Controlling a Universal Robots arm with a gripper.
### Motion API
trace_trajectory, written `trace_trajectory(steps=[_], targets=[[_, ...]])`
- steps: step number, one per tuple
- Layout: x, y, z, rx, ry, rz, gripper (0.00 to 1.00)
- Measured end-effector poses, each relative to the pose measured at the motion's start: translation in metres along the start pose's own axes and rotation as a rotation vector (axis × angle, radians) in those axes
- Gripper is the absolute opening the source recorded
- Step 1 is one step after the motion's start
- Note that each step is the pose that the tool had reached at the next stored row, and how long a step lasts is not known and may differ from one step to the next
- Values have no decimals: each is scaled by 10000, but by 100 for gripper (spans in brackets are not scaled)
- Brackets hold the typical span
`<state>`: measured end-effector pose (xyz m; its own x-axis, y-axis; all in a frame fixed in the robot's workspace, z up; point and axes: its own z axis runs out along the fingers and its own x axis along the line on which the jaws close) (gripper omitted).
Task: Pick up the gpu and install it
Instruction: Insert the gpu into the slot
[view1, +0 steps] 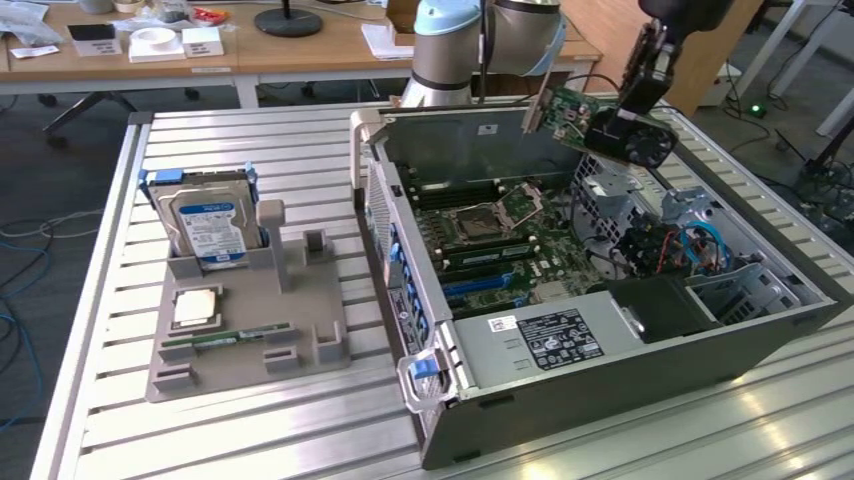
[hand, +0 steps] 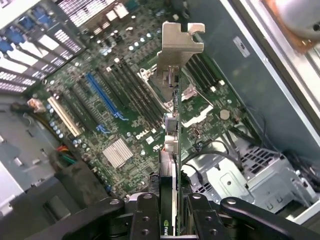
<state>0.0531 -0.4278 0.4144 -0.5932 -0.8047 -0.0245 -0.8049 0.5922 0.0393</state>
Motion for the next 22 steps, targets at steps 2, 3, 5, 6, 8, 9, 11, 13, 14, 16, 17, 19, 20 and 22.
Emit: trace_trajectory(steps=[2, 3, 5, 6, 8, 9, 11, 13, 14, 16, 17, 19, 20, 22], targets=[[0, 0, 3, -9, 14, -369, 26], [0, 0, 5, -14, 21, -550, 26], [0, 0, 7, -22, 36, -909, 26], [0, 0, 9, -27, 42, -1089, 26], [0, 0, 12, -36, 57, -1464, 26], [0, -1, 13, -41, 64, -1638, 26], [1, -1, 15, -49, 78, -2003, 26], [1, -1, 18, -58, 92, -2363, 26], [1, -1, 19, -63, 99, -2553, 26], [1, -1, 20, -71, 115, -2912, 26], [1, -1, 22, -76, 121, -3092, 26], [1, -1, 24, -85, 136, -3457, 26], [1, -1, 25, -89, 143, -3637, 26], [1, -1, 27, -98, 157, -3996, 26]])
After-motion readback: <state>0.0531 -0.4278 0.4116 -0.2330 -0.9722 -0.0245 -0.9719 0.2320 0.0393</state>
